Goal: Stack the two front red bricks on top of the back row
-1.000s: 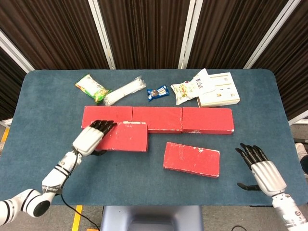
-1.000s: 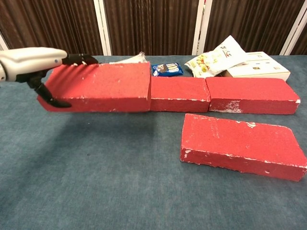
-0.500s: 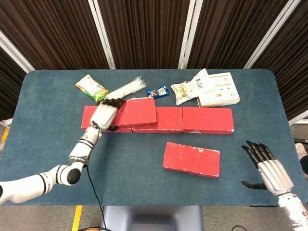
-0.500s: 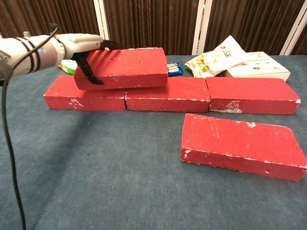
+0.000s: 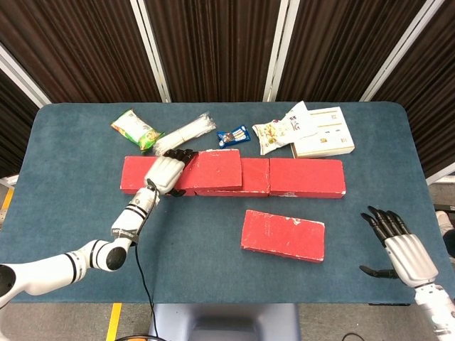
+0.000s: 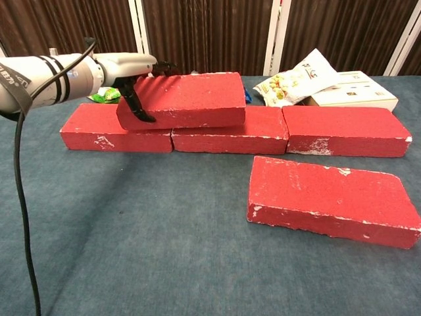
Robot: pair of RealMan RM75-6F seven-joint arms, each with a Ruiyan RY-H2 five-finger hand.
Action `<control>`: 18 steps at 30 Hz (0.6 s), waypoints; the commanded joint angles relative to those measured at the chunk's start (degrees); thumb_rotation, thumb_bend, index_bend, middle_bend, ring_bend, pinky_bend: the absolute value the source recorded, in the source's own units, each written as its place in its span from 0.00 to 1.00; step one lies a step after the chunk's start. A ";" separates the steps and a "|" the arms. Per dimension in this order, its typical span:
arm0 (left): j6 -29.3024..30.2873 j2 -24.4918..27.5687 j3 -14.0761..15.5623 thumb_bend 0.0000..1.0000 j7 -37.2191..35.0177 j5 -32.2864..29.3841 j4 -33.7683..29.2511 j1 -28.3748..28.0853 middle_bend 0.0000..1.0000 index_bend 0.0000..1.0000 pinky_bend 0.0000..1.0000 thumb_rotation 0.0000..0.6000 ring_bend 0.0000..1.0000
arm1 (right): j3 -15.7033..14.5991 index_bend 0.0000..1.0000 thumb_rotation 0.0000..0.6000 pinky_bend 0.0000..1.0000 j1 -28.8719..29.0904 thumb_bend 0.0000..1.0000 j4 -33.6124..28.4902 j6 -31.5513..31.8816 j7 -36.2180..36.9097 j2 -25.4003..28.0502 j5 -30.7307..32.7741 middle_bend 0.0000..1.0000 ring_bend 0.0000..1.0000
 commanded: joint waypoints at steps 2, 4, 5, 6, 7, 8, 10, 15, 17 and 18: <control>-0.99 -0.38 0.43 0.32 -1.16 0.29 1.42 -0.45 0.72 0.00 0.59 1.00 0.65 | -0.04 0.00 1.00 0.00 -0.23 0.10 -0.06 0.39 0.15 0.12 -0.16 0.00 0.00; -1.21 -0.62 0.51 0.32 -1.82 0.55 2.13 -0.63 0.70 0.00 0.57 1.00 0.63 | -0.04 0.00 1.00 0.00 -0.25 0.10 -0.02 0.42 0.18 0.12 -0.24 0.00 0.00; -1.22 -0.73 0.54 0.32 -2.17 0.79 2.38 -0.67 0.69 0.00 0.56 1.00 0.61 | -0.05 0.00 1.00 0.00 -0.22 0.10 0.00 0.33 0.19 0.12 -0.23 0.00 0.00; -1.19 -0.87 0.65 0.32 -2.43 1.09 2.71 -0.69 0.68 0.00 0.53 1.00 0.59 | -0.05 0.00 1.00 0.00 -0.17 0.10 0.03 0.20 0.22 0.11 -0.19 0.00 0.00; -1.22 -1.04 0.80 0.32 -2.74 1.45 3.18 -0.73 0.66 0.00 0.51 1.00 0.57 | -0.03 0.00 1.00 0.00 -0.10 0.10 0.06 0.01 0.28 0.10 -0.11 0.00 0.00; -1.28 -1.18 0.85 0.32 -3.10 1.64 3.50 -0.73 0.64 0.00 0.48 1.00 0.54 | 0.00 0.00 1.00 0.00 -0.05 0.10 0.07 -0.09 0.30 0.10 -0.05 0.00 0.00; -1.33 -1.27 0.87 0.32 -3.34 1.78 3.69 -0.75 0.63 0.00 0.47 1.00 0.51 | 0.01 0.00 1.00 0.00 -0.05 0.10 0.07 -0.10 0.30 0.11 -0.03 0.00 0.00; -2.96 -1.55 1.38 0.32 -5.10 2.69 5.17 -0.99 0.54 0.00 0.38 1.00 0.40 | 0.22 0.00 1.00 0.00 -0.12 0.10 0.06 -0.05 0.27 0.12 0.36 0.00 0.00; -3.11 -1.82 1.50 0.32 -5.75 3.21 5.86 -1.04 0.49 0.00 0.35 1.00 0.34 | 0.23 0.00 1.00 0.00 -0.14 0.10 0.02 -0.07 0.20 0.13 0.38 0.00 0.00; -3.15 -1.94 1.54 0.32 -6.05 3.46 6.12 -1.06 0.47 0.00 0.34 1.00 0.33 | 0.23 0.00 1.00 0.00 -0.15 0.10 0.00 -0.08 0.18 0.14 0.39 0.00 0.00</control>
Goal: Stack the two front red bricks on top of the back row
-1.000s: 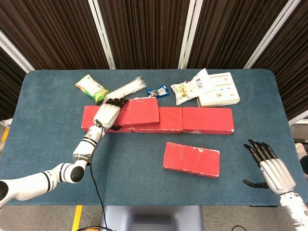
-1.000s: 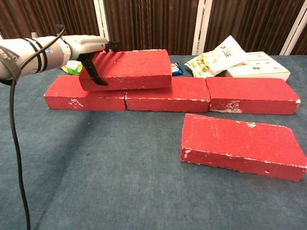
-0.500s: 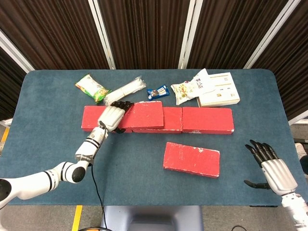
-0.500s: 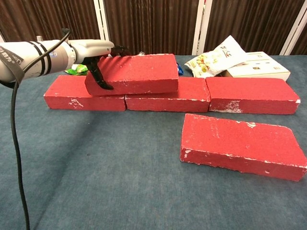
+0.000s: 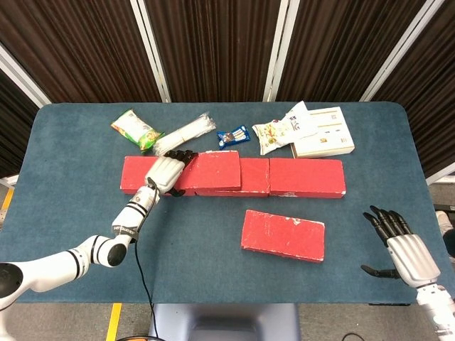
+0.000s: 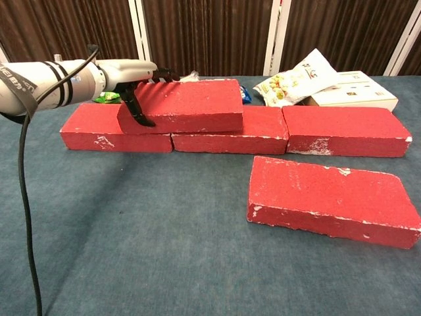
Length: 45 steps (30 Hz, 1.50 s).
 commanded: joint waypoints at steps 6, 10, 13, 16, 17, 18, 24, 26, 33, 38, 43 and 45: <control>-1.06 -0.61 0.47 0.31 -3.38 2.64 2.30 -0.07 0.34 0.00 0.30 1.00 0.21 | -0.02 0.00 1.00 0.00 -0.04 0.10 -0.04 0.09 0.27 0.06 -0.19 0.00 0.00; -1.57 -0.61 0.53 0.30 -4.59 3.27 2.85 -0.13 0.22 0.00 0.23 1.00 0.11 | 0.15 0.00 1.00 0.00 -0.09 0.10 0.02 0.14 0.43 0.10 0.10 0.00 0.00; -1.63 -0.76 0.59 0.30 -5.31 3.82 3.29 -0.14 0.16 0.00 0.19 1.00 0.08 | 0.10 0.00 1.00 0.00 -0.15 0.10 -0.01 0.20 0.18 0.15 0.00 0.00 0.00; -1.97 -0.76 0.73 0.31 -5.79 4.32 3.69 -0.27 0.13 0.00 0.17 1.00 0.04 | 0.13 0.00 1.00 0.00 -0.18 0.10 -0.09 0.18 0.36 0.19 0.11 0.00 0.00; -2.02 -0.77 0.77 0.31 -5.93 4.48 3.79 -0.29 0.11 0.00 0.15 1.00 0.03 | 0.14 0.00 1.00 0.00 -0.18 0.10 -0.10 0.17 0.37 0.19 0.11 0.00 0.00; -2.19 -0.72 0.84 0.31 -6.07 4.60 3.83 -0.32 0.11 0.00 0.15 1.00 0.02 | 0.16 0.00 1.00 0.00 -0.20 0.10 -0.11 0.21 0.39 0.18 0.10 0.00 0.00; -3.50 -0.28 1.37 0.30 -6.42 4.87 4.15 -0.62 0.02 0.00 0.11 1.00 0.00 | 0.24 0.00 1.00 0.00 -0.31 0.10 -0.03 0.41 0.16 0.05 0.10 0.00 0.00; -3.40 -0.36 1.30 0.29 -6.82 5.00 4.23 -0.59 0.00 0.00 0.09 1.00 0.00 | 0.27 0.00 1.00 0.00 -0.33 0.10 -0.07 0.42 0.08 0.02 0.13 0.00 0.00; -3.60 -0.11 1.51 0.29 -7.88 5.70 4.17 -0.44 0.00 0.00 0.06 1.00 0.00 | 0.45 0.00 1.00 0.00 -0.23 0.10 -0.17 0.03 -0.28 -0.12 0.55 0.00 0.00; -3.83 0.41 1.67 0.28 -8.11 5.79 3.27 -0.41 0.00 0.00 0.06 1.00 0.00 | 0.60 0.00 1.00 0.00 -0.42 0.10 -0.17 0.40 -0.12 -0.08 0.72 0.00 0.00; -1.90 1.34 1.54 0.28 -8.26 6.76 1.00 0.17 0.00 0.00 0.06 1.00 0.00 | 0.58 0.00 1.00 0.00 -0.45 0.10 -0.11 0.50 -0.19 -0.16 0.49 0.00 0.00; 0.43 2.59 1.70 0.28 -8.18 8.29 -1.49 1.07 0.00 0.00 0.05 1.00 0.00 | 0.59 0.00 1.00 0.00 -0.39 0.10 0.00 0.48 -0.28 -0.35 0.34 0.00 0.00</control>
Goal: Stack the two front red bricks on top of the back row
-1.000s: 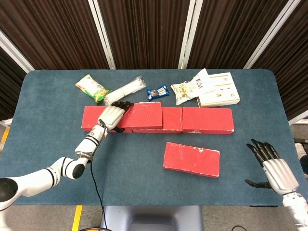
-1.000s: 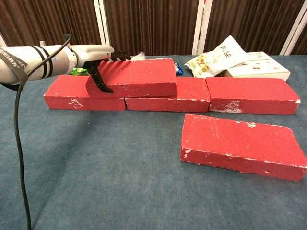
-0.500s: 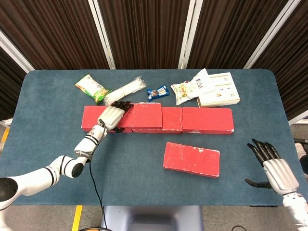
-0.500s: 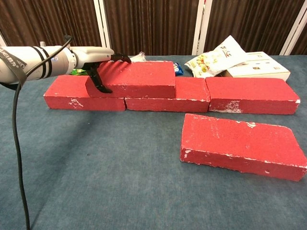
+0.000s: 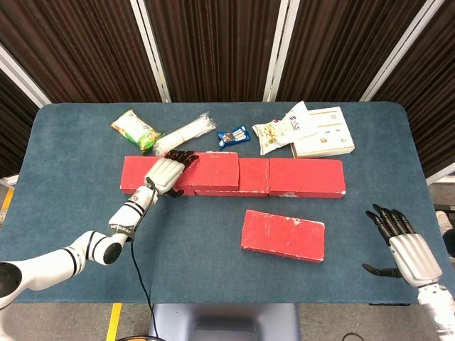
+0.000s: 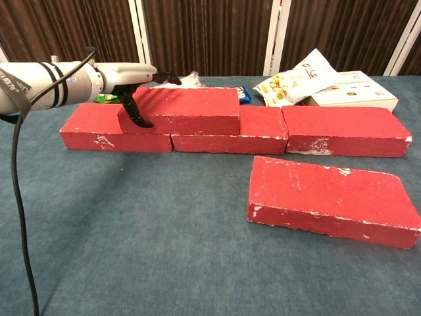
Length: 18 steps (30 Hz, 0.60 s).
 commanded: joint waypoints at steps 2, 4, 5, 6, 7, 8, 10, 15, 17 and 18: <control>5.56 3.27 0.87 0.28 0.44 3.97 -5.85 2.51 0.00 0.00 0.05 1.00 0.00 | -0.14 0.00 1.00 0.00 0.34 0.10 0.25 -0.29 0.29 -0.30 -0.68 0.00 0.00; 10.94 6.36 2.90 0.28 1.50 7.76 -10.62 5.69 0.00 0.00 0.05 1.00 0.00 | -0.59 0.00 1.00 0.00 1.02 0.10 0.80 -0.65 2.31 -0.61 -2.33 0.00 0.00; 13.62 7.87 4.18 0.27 2.14 9.56 -12.74 7.48 0.00 0.00 0.05 1.00 0.00 | -0.69 0.00 1.00 0.00 1.37 0.10 1.14 -0.85 3.22 -0.98 -2.91 0.00 0.00; 16.40 9.37 5.63 0.27 2.72 11.30 -14.73 9.51 0.00 0.00 0.05 1.00 0.00 | -0.62 0.00 1.00 0.00 1.73 0.10 1.55 -1.01 3.94 -1.64 -3.27 0.00 0.00; 19.99 11.29 7.83 0.27 3.35 13.38 -17.18 12.46 0.00 0.00 0.05 1.00 0.00 | -0.34 0.00 1.00 0.00 2.07 0.10 1.97 -1.36 4.44 -2.96 -3.04 0.00 0.00; 22.52 12.66 9.64 0.27 3.69 14.70 -18.90 14.83 0.00 0.00 0.05 1.00 0.00 | -0.01 0.00 1.00 0.00 2.30 0.10 2.19 -1.60 4.47 -4.25 -2.70 0.00 0.00; 28.00 14.90 13.84 0.27 3.71 17.63 -21.25 20.30 0.00 0.00 0.05 1.00 0.00 | -0.13 0.00 1.00 0.00 3.38 0.10 2.89 -3.64 3.62 -6.92 -2.82 0.00 0.00; 36.92 13.47 19.28 0.27 -1.86 19.61 -14.76 31.38 0.00 0.00 0.05 1.00 0.00 | 1.69 0.00 1.00 0.00 7.59 0.10 0.45 -11.21 0.38 -11.74 0.54 0.00 0.00; 38.75 12.03 19.31 0.27 -3.73 18.89 -11.39 34.09 0.00 0.00 0.05 1.00 0.00 | 3.40 0.00 1.00 0.00 9.21 0.10 -0.24 -14.04 -4.86 -13.87 3.46 0.00 0.00; 39.55 11.36 19.23 0.27 -4.46 18.75 -9.85 35.18 0.00 0.00 0.05 1.00 0.00 | 4.16 0.00 1.00 0.00 10.23 0.10 -0.82 -16.05 -6.95 -14.77 5.30 0.00 0.00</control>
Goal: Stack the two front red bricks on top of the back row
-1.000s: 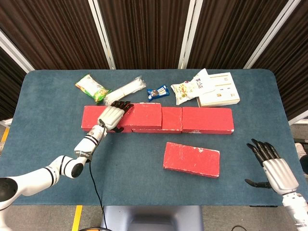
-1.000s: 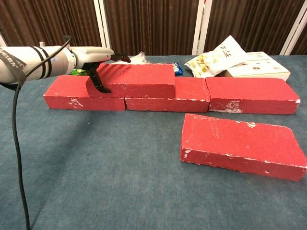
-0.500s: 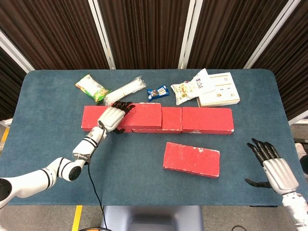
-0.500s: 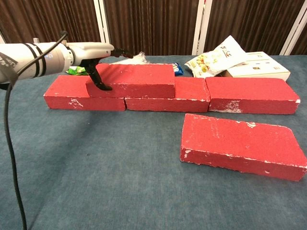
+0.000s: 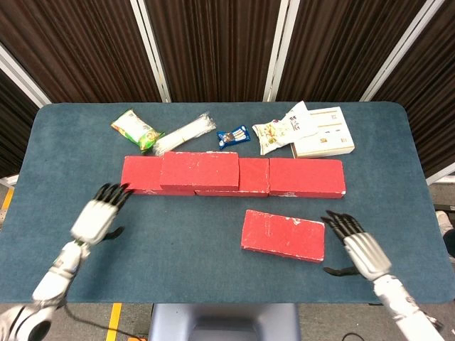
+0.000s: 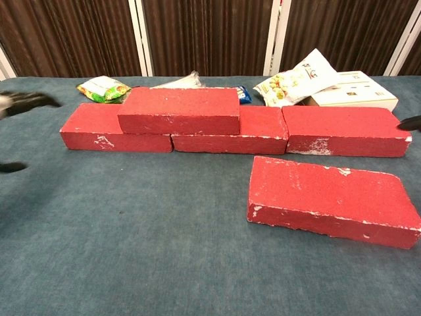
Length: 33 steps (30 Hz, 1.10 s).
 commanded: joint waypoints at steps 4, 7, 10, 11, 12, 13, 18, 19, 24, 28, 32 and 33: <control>7.11 -3.16 2.09 0.28 -6.60 1.80 10.54 9.12 0.00 0.00 0.05 1.00 0.00 | 6.56 0.00 1.00 0.00 8.76 0.10 -4.12 -14.25 -16.83 -7.42 15.01 0.00 0.00; 8.96 -3.53 1.24 0.28 -7.80 2.82 11.99 10.39 0.00 0.00 0.05 1.00 0.00 | 7.83 0.00 1.00 0.00 11.26 0.10 -4.97 -17.07 -23.08 -9.64 20.52 0.00 0.00; 9.42 -2.78 0.38 0.28 -9.36 3.41 12.24 10.97 0.00 0.00 0.05 1.00 0.00 | 8.26 0.00 1.00 0.00 13.42 0.10 -5.83 -18.62 -29.42 -11.53 26.03 0.00 0.00; 9.48 -2.45 0.20 0.29 -9.81 3.67 12.11 11.08 0.00 0.00 0.05 1.00 0.00 | 8.26 0.00 1.00 0.00 13.90 0.10 -6.31 -18.66 -31.12 -11.99 27.46 0.00 0.00; 9.46 -2.13 0.06 0.29 -10.25 3.89 11.96 11.21 0.00 0.00 0.05 1.00 0.00 | 8.28 0.00 1.00 0.00 14.28 0.10 -6.77 -18.33 -32.76 -12.47 28.71 0.00 0.00; 9.33 -1.65 -0.04 0.29 -10.84 4.20 11.69 11.35 0.00 0.00 0.05 1.00 0.00 | 8.29 0.00 1.00 0.00 14.66 0.10 -7.35 -17.56 -34.78 -13.09 30.13 0.00 0.00; 8.59 -0.13 -0.66 0.29 -13.11 5.01 10.84 11.79 0.00 0.00 0.05 1.00 0.00 | 7.51 0.00 1.00 0.00 16.11 0.10 -10.28 -16.71 -39.75 -13.80 35.32 0.00 0.00; 8.51 0.09 -0.81 0.29 -13.47 5.27 10.71 11.87 0.00 0.00 0.05 1.00 0.00 | 7.22 0.00 1.00 0.00 16.54 0.10 -10.72 -16.69 -40.80 -13.75 36.47 0.00 0.00; 8.30 0.79 -1.35 0.29 -14.40 6.24 10.31 12.35 0.00 0.00 0.05 1.00 0.00 | 7.08 0.00 1.00 0.00 17.72 0.10 -11.23 -14.48 -43.23 -15.25 39.63 0.00 0.00; 8.02 0.99 -1.80 0.29 -14.29 6.58 9.99 12.69 0.00 0.00 0.05 1.00 0.00 | 7.14 0.00 1.00 0.04 19.08 0.10 -10.82 -14.36 -44.46 -16.01 42.56 0.00 0.00; 7.45 1.16 -2.32 0.29 -14.01 6.57 9.66 12.91 0.00 0.00 0.05 1.00 0.00 | 7.13 0.00 1.00 0.05 20.20 0.10 -10.21 -13.94 -45.19 -16.61 44.39 0.00 0.00; 7.35 1.16 -2.44 0.29 -13.94 6.57 9.63 12.96 0.00 0.00 0.05 1.00 0.00 | 7.13 0.00 1.00 0.05 20.36 0.10 -10.11 -13.77 -45.16 -16.69 44.55 0.00 0.00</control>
